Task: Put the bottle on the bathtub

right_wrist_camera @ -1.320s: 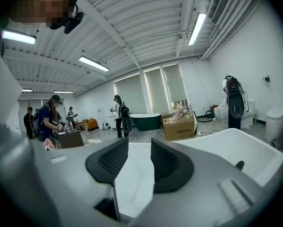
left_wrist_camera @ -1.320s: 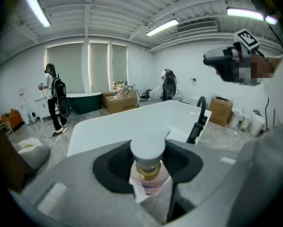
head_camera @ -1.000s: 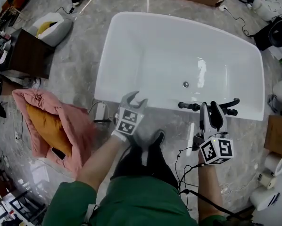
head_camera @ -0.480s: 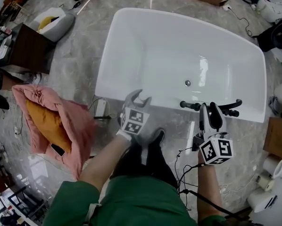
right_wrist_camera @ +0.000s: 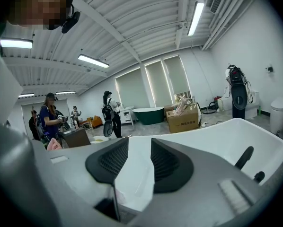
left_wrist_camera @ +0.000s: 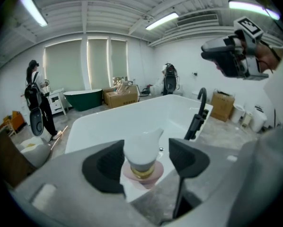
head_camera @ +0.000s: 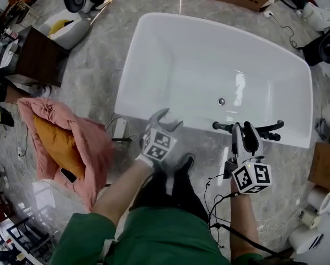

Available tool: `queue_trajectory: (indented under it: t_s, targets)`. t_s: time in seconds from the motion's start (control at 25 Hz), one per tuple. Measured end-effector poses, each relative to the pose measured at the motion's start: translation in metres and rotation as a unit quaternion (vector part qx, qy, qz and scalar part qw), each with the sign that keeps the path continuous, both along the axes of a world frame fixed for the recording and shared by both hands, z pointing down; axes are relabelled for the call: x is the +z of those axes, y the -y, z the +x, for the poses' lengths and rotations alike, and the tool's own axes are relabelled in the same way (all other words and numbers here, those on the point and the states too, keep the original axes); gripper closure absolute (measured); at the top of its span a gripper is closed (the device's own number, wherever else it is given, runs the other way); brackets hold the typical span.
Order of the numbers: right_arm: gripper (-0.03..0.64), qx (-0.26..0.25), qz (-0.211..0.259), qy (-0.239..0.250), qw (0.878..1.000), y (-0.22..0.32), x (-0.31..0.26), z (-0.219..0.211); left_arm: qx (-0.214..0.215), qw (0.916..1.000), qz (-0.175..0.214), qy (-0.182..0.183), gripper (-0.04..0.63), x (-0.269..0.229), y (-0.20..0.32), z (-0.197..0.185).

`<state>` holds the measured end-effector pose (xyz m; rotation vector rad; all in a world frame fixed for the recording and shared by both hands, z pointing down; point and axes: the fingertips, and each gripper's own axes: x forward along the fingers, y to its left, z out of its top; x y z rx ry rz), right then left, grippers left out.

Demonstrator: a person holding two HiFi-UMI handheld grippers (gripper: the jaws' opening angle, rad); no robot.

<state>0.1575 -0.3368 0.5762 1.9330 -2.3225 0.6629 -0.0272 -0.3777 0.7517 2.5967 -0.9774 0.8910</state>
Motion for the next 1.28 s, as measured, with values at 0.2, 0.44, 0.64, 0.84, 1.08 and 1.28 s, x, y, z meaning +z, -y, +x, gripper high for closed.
queue_trajectory:
  t_s: [0.2,0.44,0.64,0.84,1.08,1.28]
  targets:
    - [0.469,-0.005,0.01,0.001,1.0,0.002,-0.011,-0.004,-0.002,0.9998,0.016,-0.007,0.299,-0.019,-0.004,-0.001]
    - [0.469,-0.011,0.029,0.001,1.0,0.0,-0.03,-0.013,-0.007,0.998,0.044,-0.045,0.299,-0.072,-0.01,-0.013]
    - [0.469,-0.012,0.047,-0.003,0.999,-0.007,-0.053,-0.018,-0.031,0.9908,0.082,-0.103,0.325,-0.146,-0.014,-0.03]
    - [0.469,-0.013,0.072,-0.007,0.997,-0.01,-0.088,-0.028,-0.065,0.9793,0.113,-0.155,0.397,-0.219,-0.009,-0.057]
    - [0.469,-0.023,0.118,-0.014,0.993,-0.007,-0.143,-0.05,-0.098,0.9683,0.156,-0.168,0.408,-0.294,-0.005,-0.092]
    - [0.469,-0.026,0.149,-0.018,0.988,-0.018,-0.186,-0.063,-0.125,0.9587,0.175,-0.186,0.413,-0.347,-0.009,-0.113]
